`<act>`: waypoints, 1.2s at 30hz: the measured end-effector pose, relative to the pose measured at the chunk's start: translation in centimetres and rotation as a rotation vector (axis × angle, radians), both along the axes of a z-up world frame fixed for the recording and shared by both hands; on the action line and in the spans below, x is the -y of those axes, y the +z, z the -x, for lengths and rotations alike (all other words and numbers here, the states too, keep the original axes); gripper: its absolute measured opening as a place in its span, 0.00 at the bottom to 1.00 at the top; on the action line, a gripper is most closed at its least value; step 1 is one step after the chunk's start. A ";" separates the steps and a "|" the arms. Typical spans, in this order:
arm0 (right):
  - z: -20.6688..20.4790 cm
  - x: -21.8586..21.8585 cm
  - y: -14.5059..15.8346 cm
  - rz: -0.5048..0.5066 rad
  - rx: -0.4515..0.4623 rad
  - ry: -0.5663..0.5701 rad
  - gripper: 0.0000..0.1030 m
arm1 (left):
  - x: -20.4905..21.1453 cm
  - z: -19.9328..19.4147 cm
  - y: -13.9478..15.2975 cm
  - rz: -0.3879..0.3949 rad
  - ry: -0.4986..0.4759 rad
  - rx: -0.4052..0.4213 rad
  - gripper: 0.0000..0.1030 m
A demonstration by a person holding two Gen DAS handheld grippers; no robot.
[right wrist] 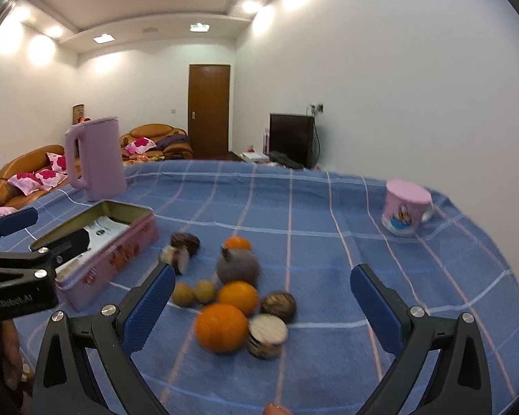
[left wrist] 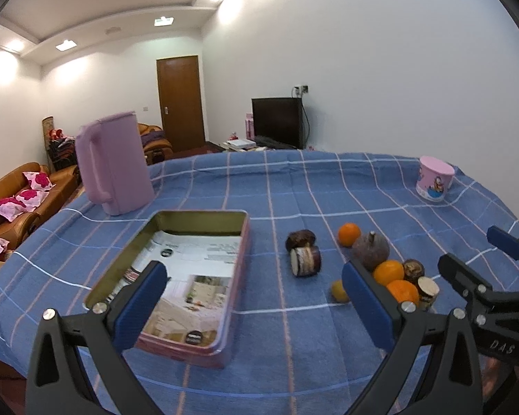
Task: Organize fruits
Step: 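Move the right gripper to the round tan-topped cake and close on it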
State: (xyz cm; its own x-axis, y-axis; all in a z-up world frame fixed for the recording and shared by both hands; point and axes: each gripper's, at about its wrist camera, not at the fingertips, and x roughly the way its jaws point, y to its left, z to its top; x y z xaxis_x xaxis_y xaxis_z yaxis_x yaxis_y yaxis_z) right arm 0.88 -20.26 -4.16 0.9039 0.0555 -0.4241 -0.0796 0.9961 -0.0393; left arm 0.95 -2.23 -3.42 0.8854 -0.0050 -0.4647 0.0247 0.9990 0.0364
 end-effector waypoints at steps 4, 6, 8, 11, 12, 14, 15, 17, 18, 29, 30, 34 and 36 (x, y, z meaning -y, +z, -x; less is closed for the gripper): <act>-0.2 1.3 -0.8 0.006 -0.024 -0.033 0.99 | 1.5 -0.1 -0.9 -0.009 -0.043 -0.023 1.00; -0.5 1.5 -1.3 0.017 -0.051 -0.021 0.96 | 2.0 -0.2 -1.4 -0.002 -0.067 -0.039 1.00; -1.0 1.6 -2.2 0.019 -0.100 -0.004 0.77 | 2.3 -0.3 -1.6 -0.005 -0.075 -0.045 1.00; -1.7 1.7 -3.5 0.015 -0.167 0.024 0.68 | 2.7 -0.4 -1.8 -0.008 -0.080 -0.054 1.00; -1.7 1.7 -3.7 0.015 -0.174 0.030 0.68 | 2.8 -0.3 -1.9 -0.007 -0.081 -0.056 1.00; -1.8 1.7 -4.1 0.003 -0.195 0.056 0.67 | 2.9 -0.4 -2.0 -0.006 -0.082 -0.060 1.00; -1.8 1.6 -4.3 0.005 -0.204 0.058 0.66 | 2.9 -0.5 -2.0 -0.006 -0.084 -0.062 1.00; -2.0 1.6 -4.5 0.019 -0.223 0.060 0.62 | 3.1 -0.5 -2.1 -0.006 -0.089 -0.066 1.00; -2.2 1.5 -4.5 0.022 -0.230 0.060 0.62 | 3.2 -0.6 -2.2 -0.008 -0.091 -0.068 1.00; -4.2 2.1 -4.9 -0.012 -0.326 0.106 0.60 | 4.3 -0.7 -2.7 -0.006 -0.136 -0.093 1.00; -4.4 2.0 -5.1 -0.015 -0.341 0.116 0.59 | 4.5 -0.8 -2.8 -0.007 -0.140 -0.097 1.00; -4.5 1.5 -5.4 -0.015 -0.359 0.166 0.41 | 5.0 -1.0 -3.1 -0.006 -0.156 -0.112 1.00; -4.2 1.7 -5.4 -0.020 -0.344 0.159 0.34 | 5.3 -1.2 -3.2 -0.003 -0.168 -0.117 1.00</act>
